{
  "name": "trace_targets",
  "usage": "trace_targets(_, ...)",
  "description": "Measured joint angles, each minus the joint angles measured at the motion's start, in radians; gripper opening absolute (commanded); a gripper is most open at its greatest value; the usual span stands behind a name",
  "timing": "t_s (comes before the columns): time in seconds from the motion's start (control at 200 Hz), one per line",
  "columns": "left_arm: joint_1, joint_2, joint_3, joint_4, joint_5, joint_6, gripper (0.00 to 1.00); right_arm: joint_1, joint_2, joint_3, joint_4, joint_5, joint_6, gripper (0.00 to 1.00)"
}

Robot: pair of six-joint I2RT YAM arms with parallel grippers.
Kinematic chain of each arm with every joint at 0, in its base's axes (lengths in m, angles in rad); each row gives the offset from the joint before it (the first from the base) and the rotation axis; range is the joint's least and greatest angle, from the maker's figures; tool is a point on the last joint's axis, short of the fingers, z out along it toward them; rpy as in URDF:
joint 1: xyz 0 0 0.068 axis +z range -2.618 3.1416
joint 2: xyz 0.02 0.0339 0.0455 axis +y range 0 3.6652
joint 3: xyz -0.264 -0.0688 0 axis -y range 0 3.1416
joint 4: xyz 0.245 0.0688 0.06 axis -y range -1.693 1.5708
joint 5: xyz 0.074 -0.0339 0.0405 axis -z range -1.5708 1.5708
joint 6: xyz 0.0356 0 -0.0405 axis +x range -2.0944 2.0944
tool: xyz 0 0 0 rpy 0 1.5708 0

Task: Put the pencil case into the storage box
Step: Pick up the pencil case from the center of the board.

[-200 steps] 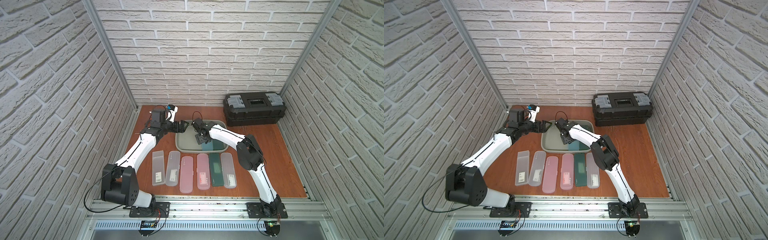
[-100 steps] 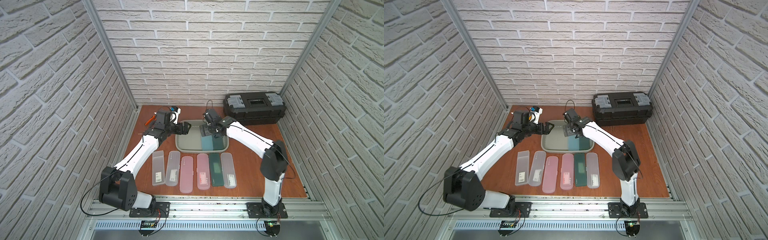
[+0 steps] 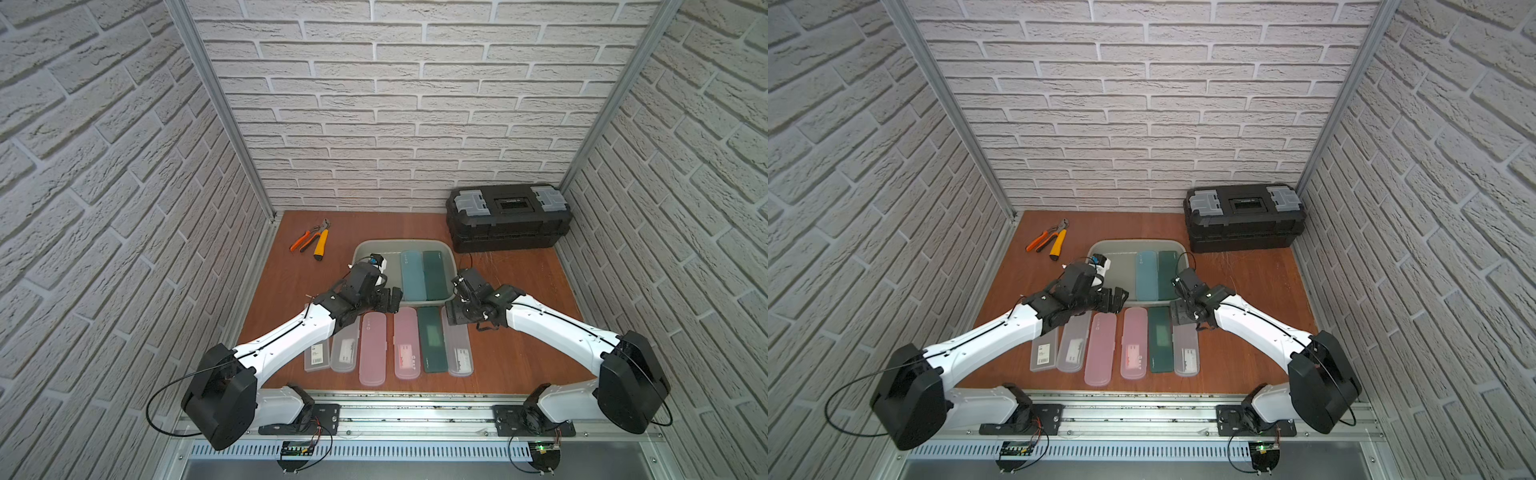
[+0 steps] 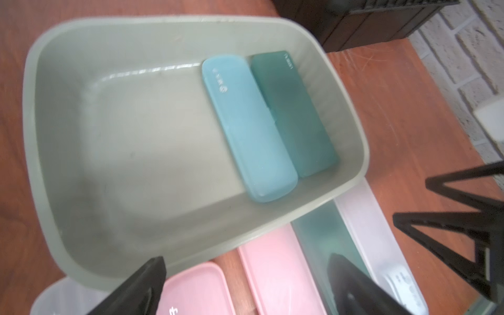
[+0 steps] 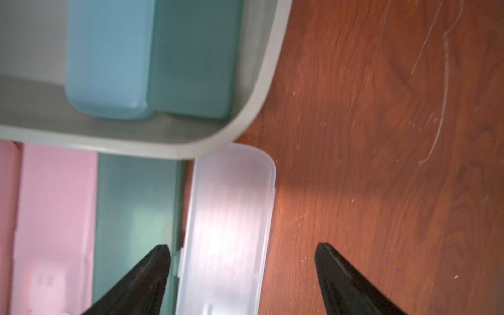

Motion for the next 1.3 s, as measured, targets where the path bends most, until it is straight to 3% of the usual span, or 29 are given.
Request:
trace_targets(0.205,-0.003,-0.098,-0.069,0.0,-0.068,-0.07,0.99,0.0,0.005,-0.145,0.066,-0.098,0.045,0.86)
trace_targets(0.73,-0.003,-0.132,-0.066,-0.007,-0.118,-0.077,0.98,0.003,0.119,-0.114,0.178,-0.137,0.088,0.83)
trace_targets(1.03,-0.003,-0.109,0.002,-0.028,-0.117,-0.052,0.98,0.0,0.124,-0.101,0.182,-0.064,0.116,0.84)
trace_targets(1.3,-0.003,-0.088,0.003,-0.029,-0.117,-0.052,0.99,-0.053,0.003,-0.117,0.053,0.036,0.102,0.91)
